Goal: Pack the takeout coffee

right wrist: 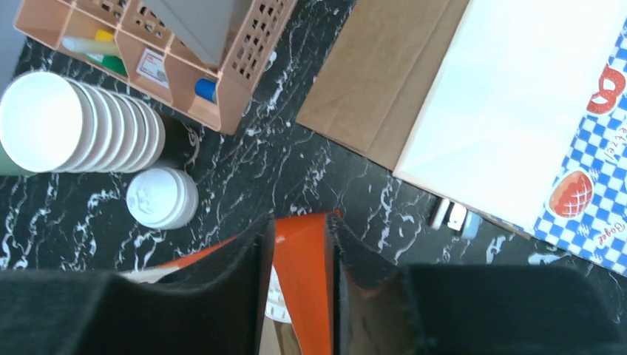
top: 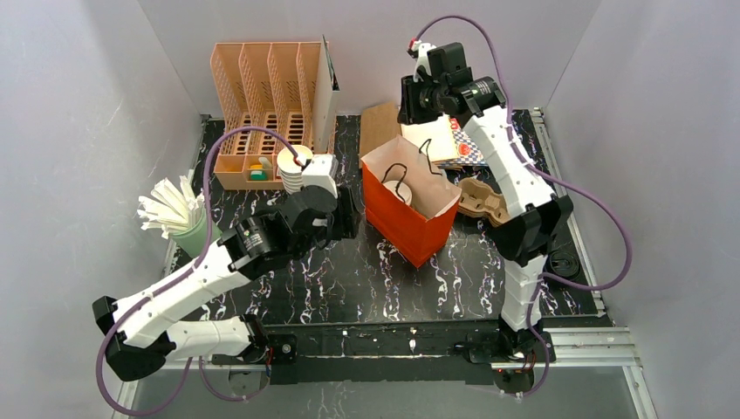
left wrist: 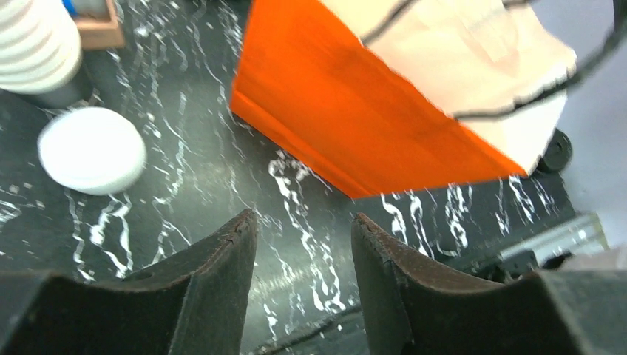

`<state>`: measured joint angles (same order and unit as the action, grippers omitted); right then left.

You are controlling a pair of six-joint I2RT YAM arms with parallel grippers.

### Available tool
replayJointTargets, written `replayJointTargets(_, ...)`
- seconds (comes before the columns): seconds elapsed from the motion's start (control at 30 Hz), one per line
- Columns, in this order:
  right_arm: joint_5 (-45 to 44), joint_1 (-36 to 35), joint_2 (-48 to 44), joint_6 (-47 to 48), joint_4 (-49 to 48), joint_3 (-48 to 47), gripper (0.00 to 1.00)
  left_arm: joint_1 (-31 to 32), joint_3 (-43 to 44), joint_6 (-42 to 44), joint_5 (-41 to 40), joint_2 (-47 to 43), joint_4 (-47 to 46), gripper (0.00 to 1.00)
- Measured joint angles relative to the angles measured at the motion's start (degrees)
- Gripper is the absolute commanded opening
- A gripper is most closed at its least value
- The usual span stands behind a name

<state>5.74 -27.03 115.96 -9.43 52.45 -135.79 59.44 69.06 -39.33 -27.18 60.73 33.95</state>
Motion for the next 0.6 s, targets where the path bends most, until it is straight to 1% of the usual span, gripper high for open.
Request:
replayJointTargets(0.03,0.0,0.0,-1.2,0.1,-0.2,1.6,0.50,-1.0,0.9,1.4,0.2,0.5,0.2,0.47)
replayJointTargets(0.07,0.0,0.0,-2.7,0.2,-0.2,3.8,0.51,-2.6,2.0,2.8,0.6,1.2,0.3,0.47)
replayJointTargets(0.17,-0.1,0.0,-8.9,0.3,0.1,10.6,0.49,-9.1,4.5,7.4,3.5,2.6,-1.2,0.53)
replayJointTargets(0.27,-1.0,0.0,-16.4,0.2,0.5,15.6,0.52,-14.4,5.5,12.3,6.6,3.4,-4.1,0.58)
replayJointTargets(0.4,-4.3,0.0,-25.5,0.1,0.8,19.1,0.54,-16.1,6.7,19.1,10.0,5.6,-7.0,0.68)
replayJointTargets(0.5,-7.2,0.0,-32.6,0.0,0.3,24.1,0.52,-17.2,10.7,23.6,13.4,10.5,-8.3,0.73)
replayJointTargets(0.6,-9.4,0.0,-39.5,-0.5,0.3,30.7,0.51,-18.0,16.0,27.7,16.2,17.7,-9.0,0.75)
